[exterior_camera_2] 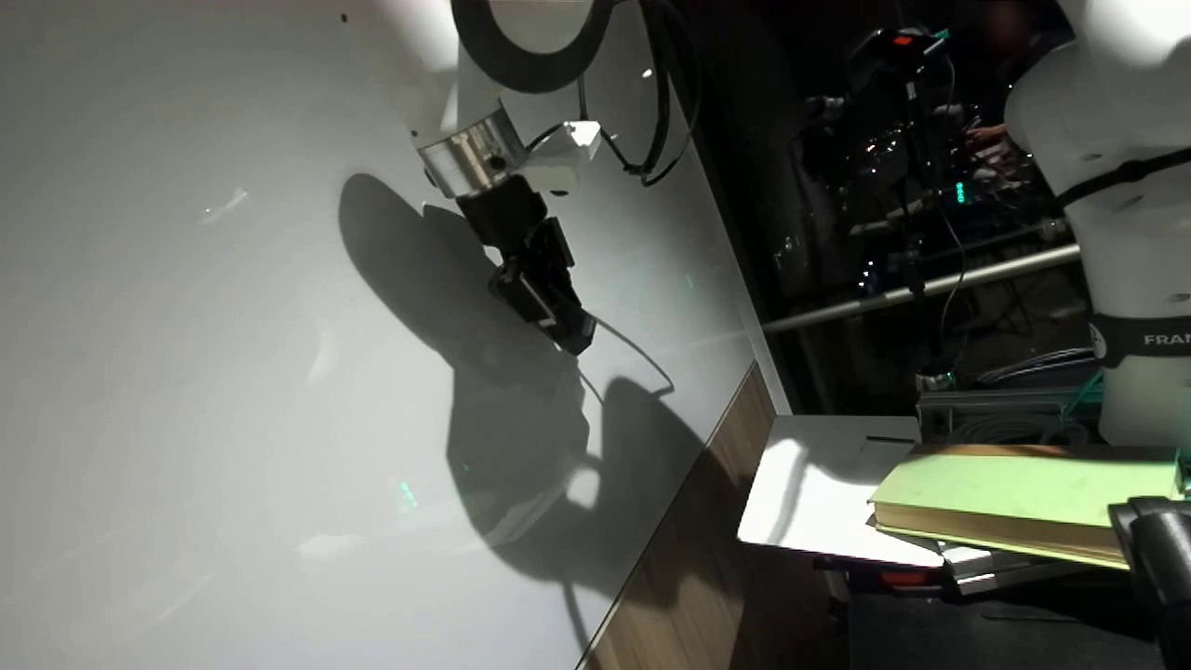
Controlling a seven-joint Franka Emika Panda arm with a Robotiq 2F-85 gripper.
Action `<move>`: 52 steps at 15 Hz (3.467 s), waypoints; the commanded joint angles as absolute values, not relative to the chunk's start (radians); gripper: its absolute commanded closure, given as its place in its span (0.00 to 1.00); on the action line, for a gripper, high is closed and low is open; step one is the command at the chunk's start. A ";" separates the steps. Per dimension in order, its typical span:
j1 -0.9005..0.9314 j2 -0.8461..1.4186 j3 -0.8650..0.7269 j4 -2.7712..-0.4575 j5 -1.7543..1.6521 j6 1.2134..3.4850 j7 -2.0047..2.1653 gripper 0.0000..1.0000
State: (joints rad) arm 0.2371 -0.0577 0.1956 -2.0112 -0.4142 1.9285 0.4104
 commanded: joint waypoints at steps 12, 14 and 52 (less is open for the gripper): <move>0.084 -0.263 0.132 -2.612 -0.264 2.186 0.349 0.69; 0.073 -0.241 0.128 -2.662 -0.252 2.232 0.349 0.69; 0.083 -0.392 0.047 -2.750 0.066 2.419 0.039 0.00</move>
